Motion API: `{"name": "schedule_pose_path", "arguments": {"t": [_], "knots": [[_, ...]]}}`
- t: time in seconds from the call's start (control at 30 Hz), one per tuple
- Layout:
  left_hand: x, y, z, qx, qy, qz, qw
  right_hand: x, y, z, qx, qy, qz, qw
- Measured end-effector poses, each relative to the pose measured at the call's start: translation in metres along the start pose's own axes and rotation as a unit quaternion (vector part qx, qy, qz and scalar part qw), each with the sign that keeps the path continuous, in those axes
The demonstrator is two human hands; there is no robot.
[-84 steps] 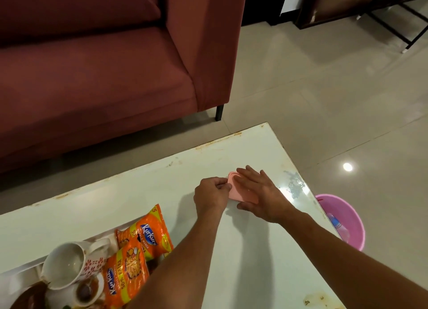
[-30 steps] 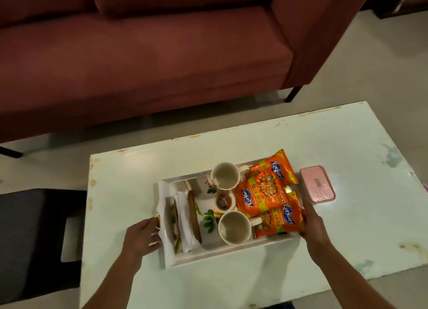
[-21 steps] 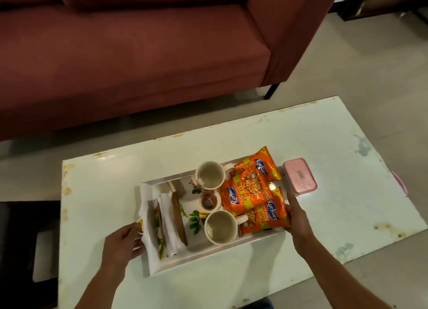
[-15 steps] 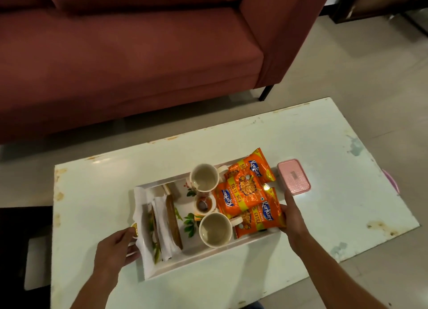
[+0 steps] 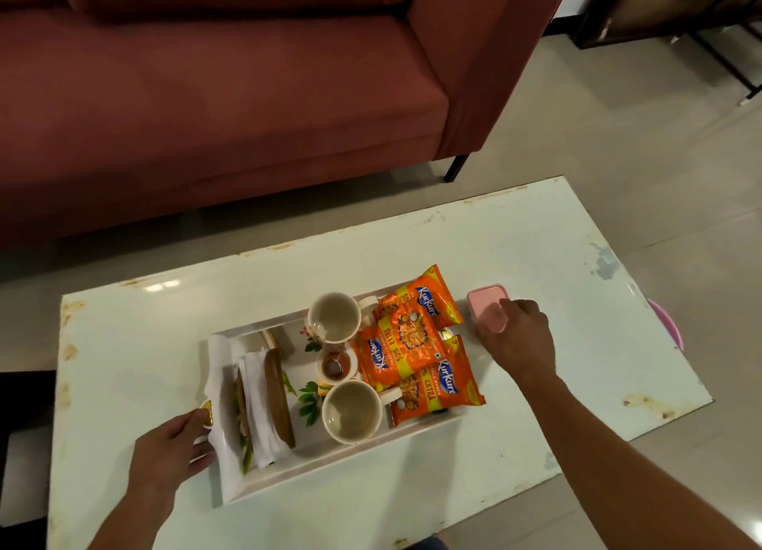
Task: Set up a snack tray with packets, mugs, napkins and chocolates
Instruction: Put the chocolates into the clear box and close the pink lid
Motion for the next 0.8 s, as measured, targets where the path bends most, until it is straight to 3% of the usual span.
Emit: {"name": "schedule_pose_path", "arguments": {"t": [0.53,0.6,0.67,0.8], "knots": [[-0.008,-0.003,0.011,0.046,-0.008,0.019,0.999,-0.015,-0.001,0.008,-0.060,0.001,0.047,0.997],[-0.015,-0.006,0.017,0.164,-0.056,0.055,0.983,-0.026,-0.001,0.006,-0.038,0.020,0.103,0.994],[-0.028,-0.006,0.036,0.300,-0.109,0.120,0.940,-0.039,0.005,-0.006,0.021,0.051,0.145,0.988],[-0.064,-0.021,0.102,0.294,-0.201,0.193,0.914,-0.064,0.032,-0.058,0.130,0.162,0.166,0.964]]}}
Point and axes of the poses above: each hand's wrist, its own x-axis towards the middle knuckle, its own y-axis out of the back of the hand, z = x × y, the point moved 1 cm from there along x, towards the middle knuckle, and after that the axes turned 5 degrees about -y, right-handed, at the moved point
